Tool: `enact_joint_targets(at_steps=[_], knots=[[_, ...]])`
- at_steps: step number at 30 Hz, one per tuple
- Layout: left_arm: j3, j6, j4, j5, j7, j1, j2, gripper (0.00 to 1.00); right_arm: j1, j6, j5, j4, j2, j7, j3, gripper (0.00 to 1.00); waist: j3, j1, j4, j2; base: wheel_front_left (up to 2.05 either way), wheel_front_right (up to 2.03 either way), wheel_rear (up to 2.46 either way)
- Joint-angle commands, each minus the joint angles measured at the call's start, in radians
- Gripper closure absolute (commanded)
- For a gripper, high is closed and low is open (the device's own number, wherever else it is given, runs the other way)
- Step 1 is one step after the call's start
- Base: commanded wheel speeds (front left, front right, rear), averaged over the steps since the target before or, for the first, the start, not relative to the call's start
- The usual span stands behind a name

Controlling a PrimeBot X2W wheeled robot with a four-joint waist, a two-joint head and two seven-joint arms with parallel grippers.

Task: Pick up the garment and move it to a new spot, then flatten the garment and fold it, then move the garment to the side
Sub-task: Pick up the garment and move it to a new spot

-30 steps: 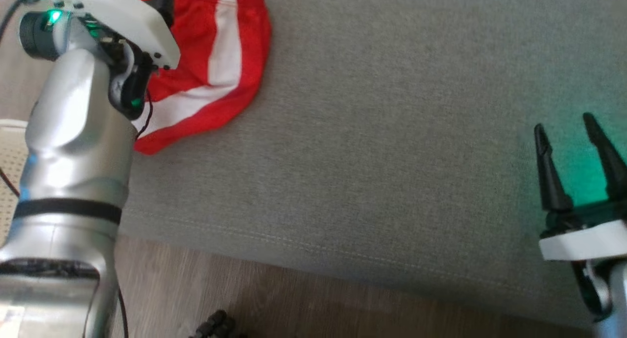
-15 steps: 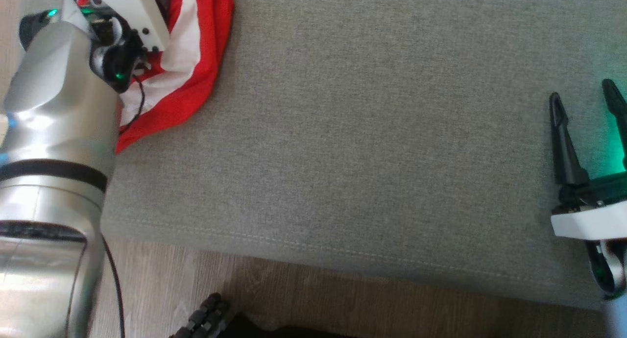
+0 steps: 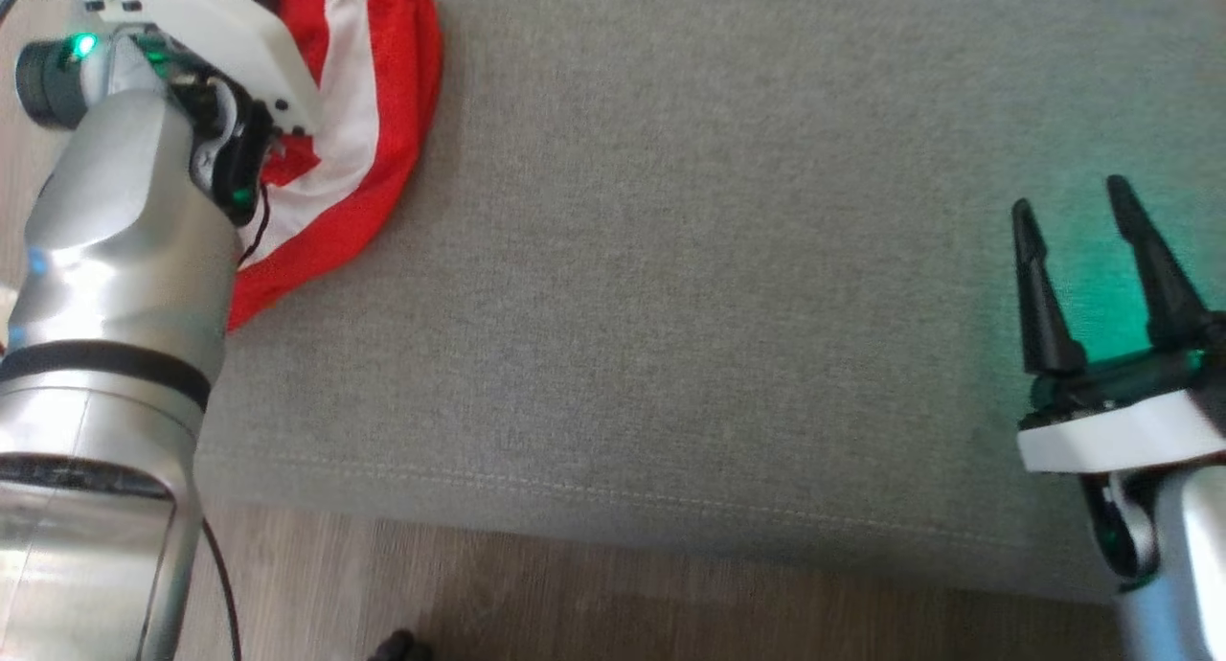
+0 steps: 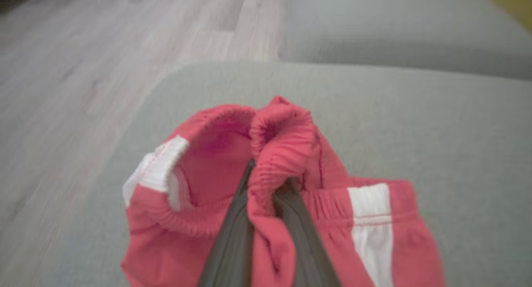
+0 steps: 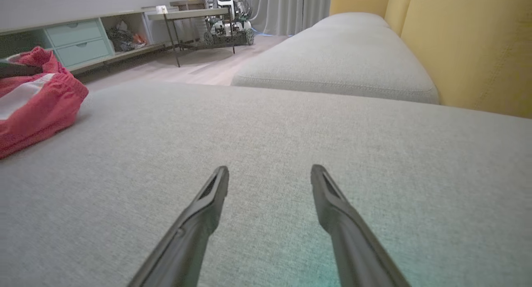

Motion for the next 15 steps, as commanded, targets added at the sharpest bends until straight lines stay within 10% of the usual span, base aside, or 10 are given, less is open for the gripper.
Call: enact_joint_targets(at_steps=[1, 15], knots=[[0.005, 0.002, -0.052, -0.012, -0.027, -0.038, 0.047, 1.00, 0.003, 0.000, 0.007, -0.021, 0.007, -0.009, 0.026, 0.00, -0.065, -0.0001, -0.023, 0.0000, 0.00, 0.00, 0.00], [-0.096, 0.002, -0.340, -0.209, -0.060, -0.029, -0.018, 1.00, -0.037, 0.000, -0.008, 0.010, 0.016, -0.009, 0.101, 0.00, -0.248, -0.0001, -0.232, 0.0000, 0.00, 0.00, 0.00]])
